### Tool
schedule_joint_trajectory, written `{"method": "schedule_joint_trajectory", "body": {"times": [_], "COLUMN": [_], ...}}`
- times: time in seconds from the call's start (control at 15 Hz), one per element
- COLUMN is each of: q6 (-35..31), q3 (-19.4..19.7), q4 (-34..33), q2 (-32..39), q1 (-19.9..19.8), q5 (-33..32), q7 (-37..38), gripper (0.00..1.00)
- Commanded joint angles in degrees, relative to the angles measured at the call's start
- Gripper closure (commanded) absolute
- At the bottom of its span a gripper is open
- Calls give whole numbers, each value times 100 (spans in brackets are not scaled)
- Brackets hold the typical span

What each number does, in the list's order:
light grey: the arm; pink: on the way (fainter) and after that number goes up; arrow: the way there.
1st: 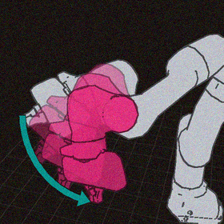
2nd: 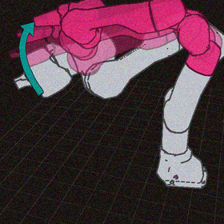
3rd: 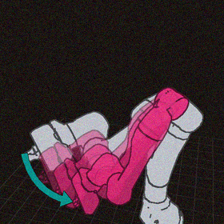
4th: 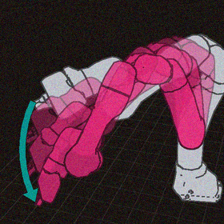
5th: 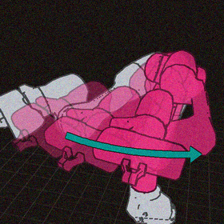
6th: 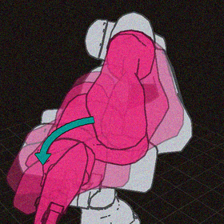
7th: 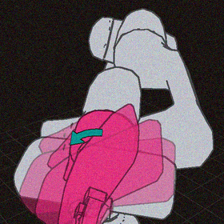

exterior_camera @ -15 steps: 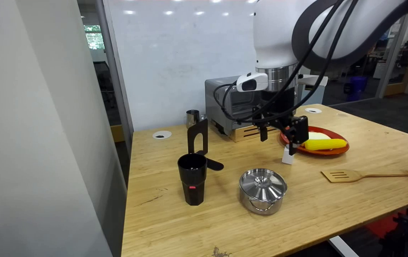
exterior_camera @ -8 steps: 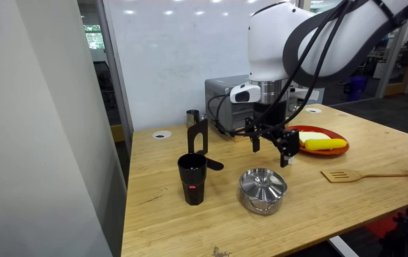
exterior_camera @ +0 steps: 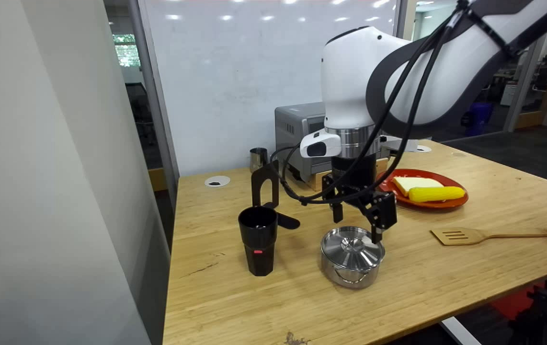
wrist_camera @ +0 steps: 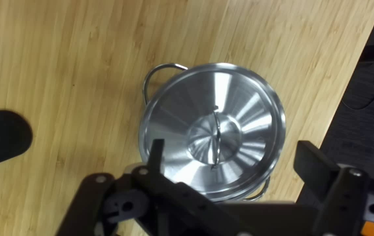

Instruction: Take the lid from the top of the silver pot and put it on the table

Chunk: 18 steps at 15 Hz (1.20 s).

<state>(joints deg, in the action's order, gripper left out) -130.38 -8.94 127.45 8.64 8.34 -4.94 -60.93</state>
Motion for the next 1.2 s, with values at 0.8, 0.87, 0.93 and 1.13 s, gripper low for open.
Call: {"method": "schedule_joint_trajectory", "body": {"times": [0.8, 0.87, 0.93, 1.13], "q6": [-151, -157, -163, -168], "q3": [-101, -96, -94, -97], "q4": [-92, -91, -93, -96], "q2": [241, 252, 262, 295], "q1": [-48, -50, -54, -56], "q5": [-166, -188, -196, -210], "q7": [-44, -45, -48, -53], "gripper": [0, 0, 0, 0]}}
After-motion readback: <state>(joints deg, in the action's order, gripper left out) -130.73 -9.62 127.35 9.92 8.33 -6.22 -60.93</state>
